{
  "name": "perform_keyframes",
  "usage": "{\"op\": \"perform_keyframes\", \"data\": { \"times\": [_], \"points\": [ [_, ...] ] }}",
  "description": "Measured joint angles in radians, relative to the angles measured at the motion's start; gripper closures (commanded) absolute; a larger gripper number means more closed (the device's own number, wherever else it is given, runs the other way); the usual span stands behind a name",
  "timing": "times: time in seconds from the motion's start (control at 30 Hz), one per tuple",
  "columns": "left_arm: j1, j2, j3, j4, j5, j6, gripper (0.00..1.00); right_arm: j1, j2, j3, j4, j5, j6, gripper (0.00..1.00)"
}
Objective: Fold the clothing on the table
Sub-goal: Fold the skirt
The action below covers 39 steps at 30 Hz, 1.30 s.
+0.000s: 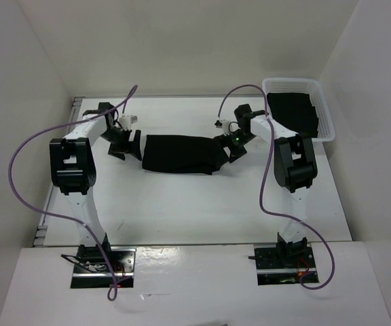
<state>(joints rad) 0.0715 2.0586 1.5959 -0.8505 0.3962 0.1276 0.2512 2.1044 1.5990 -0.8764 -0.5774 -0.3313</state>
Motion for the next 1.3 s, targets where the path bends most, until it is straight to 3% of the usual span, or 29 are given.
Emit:
{"op": "perform_keyframes", "data": {
  "times": [0.43, 0.8, 1.3],
  "points": [
    [-0.061, 0.076, 0.127, -0.011, 0.014, -0.001, 0.14, -0.034, 0.084, 0.087, -0.051, -0.129, -0.034, 0.08],
    [-0.113, 0.114, 0.125, -0.020, 0.016, -0.003, 0.17, -0.036, 0.207, 0.222, -0.112, -0.270, -0.064, 0.09],
    [-0.133, 0.114, 0.119, -0.042, 0.002, -0.003, 0.21, -0.034, 0.244, 0.237, -0.147, -0.360, -0.086, 0.16]
  ]
}}
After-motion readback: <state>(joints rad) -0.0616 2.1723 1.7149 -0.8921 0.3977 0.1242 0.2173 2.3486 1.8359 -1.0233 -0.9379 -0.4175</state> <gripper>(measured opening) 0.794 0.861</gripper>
